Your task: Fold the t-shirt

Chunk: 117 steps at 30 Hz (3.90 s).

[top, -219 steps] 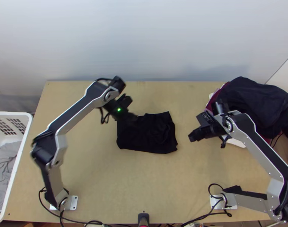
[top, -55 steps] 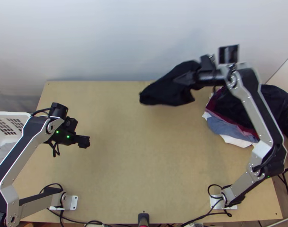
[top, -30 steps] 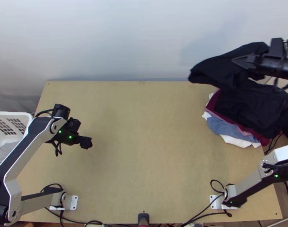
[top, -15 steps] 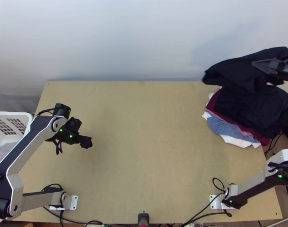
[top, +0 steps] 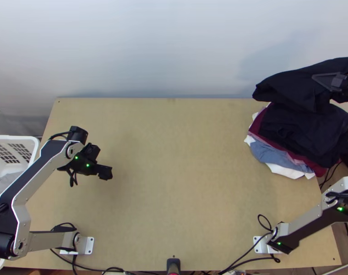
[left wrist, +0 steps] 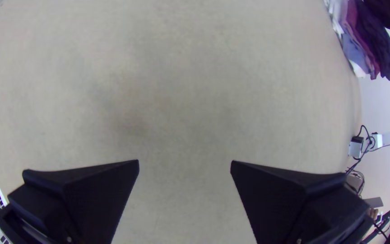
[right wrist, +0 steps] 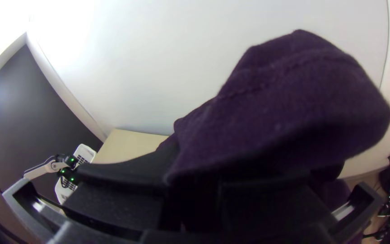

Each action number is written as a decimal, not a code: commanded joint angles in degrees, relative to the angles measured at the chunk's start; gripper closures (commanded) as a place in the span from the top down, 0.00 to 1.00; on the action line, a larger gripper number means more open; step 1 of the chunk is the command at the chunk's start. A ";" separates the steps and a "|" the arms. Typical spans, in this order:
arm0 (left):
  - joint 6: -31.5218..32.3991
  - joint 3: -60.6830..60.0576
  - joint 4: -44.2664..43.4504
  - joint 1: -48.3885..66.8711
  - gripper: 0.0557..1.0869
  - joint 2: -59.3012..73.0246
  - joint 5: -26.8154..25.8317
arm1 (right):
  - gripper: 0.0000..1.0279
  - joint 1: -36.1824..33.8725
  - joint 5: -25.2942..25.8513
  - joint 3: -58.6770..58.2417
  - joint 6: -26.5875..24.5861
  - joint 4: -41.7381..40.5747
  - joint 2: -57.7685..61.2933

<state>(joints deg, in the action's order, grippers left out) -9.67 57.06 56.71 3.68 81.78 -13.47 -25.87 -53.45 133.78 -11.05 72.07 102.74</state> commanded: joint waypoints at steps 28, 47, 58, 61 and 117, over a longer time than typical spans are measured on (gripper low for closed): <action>13.01 -3.44 -4.15 10.12 0.96 -0.83 -0.15 | 0.03 -11.05 -1.66 -5.19 -19.98 11.25 8.79; 15.12 -3.09 -5.03 13.54 0.96 -0.04 0.47 | 0.03 -25.99 -1.57 -20.22 -34.21 26.63 10.03; 15.12 -3.44 -5.03 13.90 0.96 0.14 0.91 | 0.03 -24.93 -0.69 -36.04 -41.33 23.90 9.59; 15.12 -3.09 -5.03 13.98 0.96 0.40 0.99 | 0.08 -24.85 -0.07 -35.87 -41.69 22.50 10.46; 12.84 -4.59 -3.62 15.39 0.96 -4.52 2.14 | 0.94 -36.71 1.86 -32.96 -40.28 23.46 -9.31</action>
<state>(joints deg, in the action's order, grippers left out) 3.16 52.49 52.99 18.92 78.32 -11.29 -59.83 -51.64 100.92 -51.24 95.57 96.73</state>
